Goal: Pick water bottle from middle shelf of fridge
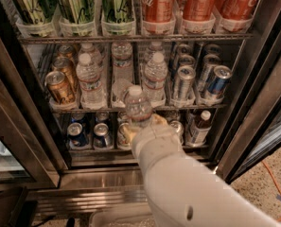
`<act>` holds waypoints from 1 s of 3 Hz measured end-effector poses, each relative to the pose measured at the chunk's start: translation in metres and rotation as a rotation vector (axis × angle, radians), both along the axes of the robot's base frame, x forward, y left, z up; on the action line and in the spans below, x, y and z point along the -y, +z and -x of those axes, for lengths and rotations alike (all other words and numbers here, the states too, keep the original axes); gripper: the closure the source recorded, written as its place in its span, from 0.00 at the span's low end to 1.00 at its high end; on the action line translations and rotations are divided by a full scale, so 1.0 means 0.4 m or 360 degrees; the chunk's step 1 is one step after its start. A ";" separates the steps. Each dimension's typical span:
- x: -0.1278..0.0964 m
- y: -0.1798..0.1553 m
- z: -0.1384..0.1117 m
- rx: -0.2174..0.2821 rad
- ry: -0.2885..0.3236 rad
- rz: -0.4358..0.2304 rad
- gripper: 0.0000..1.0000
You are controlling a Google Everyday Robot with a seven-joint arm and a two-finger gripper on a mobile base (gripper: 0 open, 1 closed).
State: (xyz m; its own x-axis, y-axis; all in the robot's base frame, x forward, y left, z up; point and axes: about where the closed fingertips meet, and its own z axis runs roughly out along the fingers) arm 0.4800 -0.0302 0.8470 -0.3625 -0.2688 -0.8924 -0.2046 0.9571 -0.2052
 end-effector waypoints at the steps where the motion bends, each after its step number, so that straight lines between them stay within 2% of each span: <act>1: -0.014 -0.034 0.090 -0.0072 0.0054 0.0045 1.00; 2: -0.024 -0.041 0.137 -0.0091 0.0087 0.0072 1.00; 3: -0.034 -0.040 0.158 -0.0121 0.0191 0.0018 1.00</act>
Offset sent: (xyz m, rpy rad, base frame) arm -0.0847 0.0052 -0.0219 -0.0585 0.0745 0.0721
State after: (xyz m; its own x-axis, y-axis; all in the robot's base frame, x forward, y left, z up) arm 0.4167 -0.0167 0.8312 -0.3933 -0.3241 -0.8604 -0.3330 0.9225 -0.1953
